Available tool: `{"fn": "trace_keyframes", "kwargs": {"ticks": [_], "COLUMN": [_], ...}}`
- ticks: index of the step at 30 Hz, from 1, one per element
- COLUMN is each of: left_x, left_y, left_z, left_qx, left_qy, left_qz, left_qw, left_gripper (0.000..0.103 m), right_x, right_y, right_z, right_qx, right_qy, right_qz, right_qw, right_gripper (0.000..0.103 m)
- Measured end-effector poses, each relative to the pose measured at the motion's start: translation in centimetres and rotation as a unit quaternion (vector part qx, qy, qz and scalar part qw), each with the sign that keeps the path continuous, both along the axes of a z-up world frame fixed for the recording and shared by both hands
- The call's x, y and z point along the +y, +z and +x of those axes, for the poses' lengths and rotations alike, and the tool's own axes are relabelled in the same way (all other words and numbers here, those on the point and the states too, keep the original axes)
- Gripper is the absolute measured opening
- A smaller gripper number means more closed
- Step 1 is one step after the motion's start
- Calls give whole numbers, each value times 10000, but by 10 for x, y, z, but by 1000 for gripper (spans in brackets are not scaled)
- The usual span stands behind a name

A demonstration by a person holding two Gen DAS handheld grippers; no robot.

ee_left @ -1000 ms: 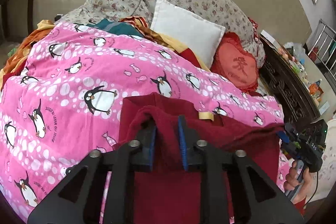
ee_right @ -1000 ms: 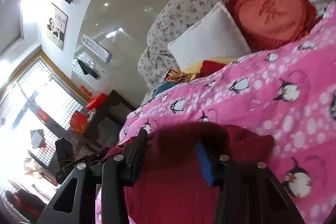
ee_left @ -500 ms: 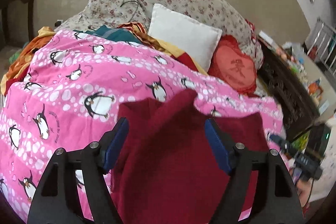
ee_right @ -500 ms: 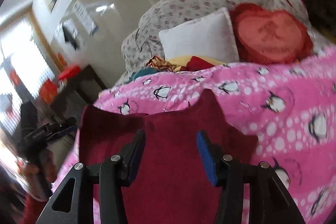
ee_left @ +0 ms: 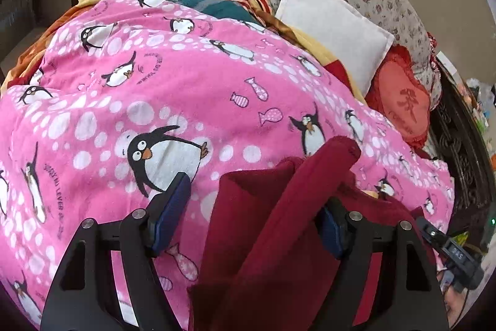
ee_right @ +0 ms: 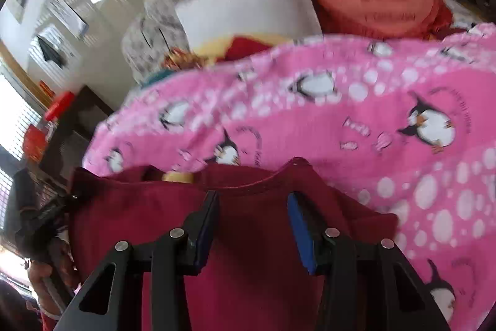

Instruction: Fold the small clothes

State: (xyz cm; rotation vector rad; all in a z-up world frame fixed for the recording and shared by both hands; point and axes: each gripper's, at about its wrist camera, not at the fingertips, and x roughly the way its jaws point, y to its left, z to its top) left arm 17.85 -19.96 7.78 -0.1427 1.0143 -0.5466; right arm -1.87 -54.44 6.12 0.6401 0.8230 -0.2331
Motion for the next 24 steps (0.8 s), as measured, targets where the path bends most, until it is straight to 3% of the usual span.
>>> {"fn": "trace_keyframes", "kwargs": {"ticks": [3,8,10,12,15,18,24], "left_x": [15,14,6,-1,1,7,27], "left_y": [15,31,30,24,6,-7,6], "left_z": [-5,-10,-9,-2,13,24,10], "left_qx": [-115,-322,-403,-478,-262,-106,-144], "left_qy": [158,128,175,431,726,827,685], "left_qz": [-356,-365,-234,127,278,188,-86], "left_qw": [9992,9987,9988,9978,9966,9963,9975], "left_gripper": [77,77,77,77,77,77,77], "right_x": [15,44,49,47,31,11,14], "right_y": [24,43,42,35,15,-19,9], "right_z": [-24,-45,-39,-27,-6,14,-24], "right_qx": [-208,-401,-357,-195,290,772,218], "right_qy": [35,403,469,388,282,246,94], "right_qz": [-466,-987,-1184,-1339,-1277,-805,-697], "right_qw": [9987,9935,9912,9900,9910,9935,9973], "right_gripper": [45,45,34,30,26,25,25]}}
